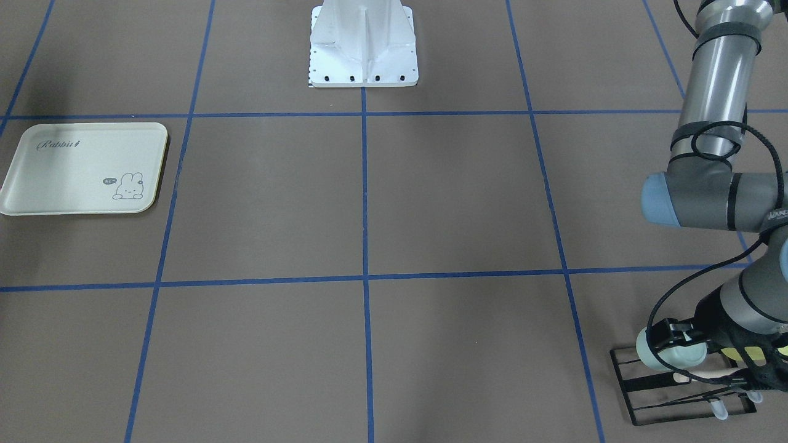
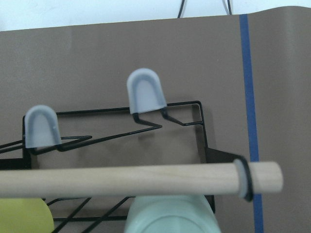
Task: Left arm grabs green cup and hands to right arm on tray
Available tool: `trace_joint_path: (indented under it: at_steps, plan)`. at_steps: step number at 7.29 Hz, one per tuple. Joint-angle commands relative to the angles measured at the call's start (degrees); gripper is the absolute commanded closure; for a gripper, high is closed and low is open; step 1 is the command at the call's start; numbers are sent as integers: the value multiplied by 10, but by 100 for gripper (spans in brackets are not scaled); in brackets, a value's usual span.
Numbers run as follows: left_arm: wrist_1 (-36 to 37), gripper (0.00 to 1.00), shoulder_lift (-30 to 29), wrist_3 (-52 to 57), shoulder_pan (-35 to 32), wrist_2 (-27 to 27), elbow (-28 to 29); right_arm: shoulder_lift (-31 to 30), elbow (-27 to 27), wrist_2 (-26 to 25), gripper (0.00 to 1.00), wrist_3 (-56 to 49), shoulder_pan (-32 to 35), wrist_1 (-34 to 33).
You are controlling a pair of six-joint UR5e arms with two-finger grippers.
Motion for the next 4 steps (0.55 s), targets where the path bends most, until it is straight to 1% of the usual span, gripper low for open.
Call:
trace_joint_path:
  at_steps: [1,2,4]
  plan:
    - [0,15,0,-1,0,1,1,0,0,0,0,0,0,0]
    - [-1,33,0,-3,0,0,1,0,0,0,0,0,0,-1]
    - [1,100,0,-5,-2,0,-4,0,0,0,1,1,-1,-1]
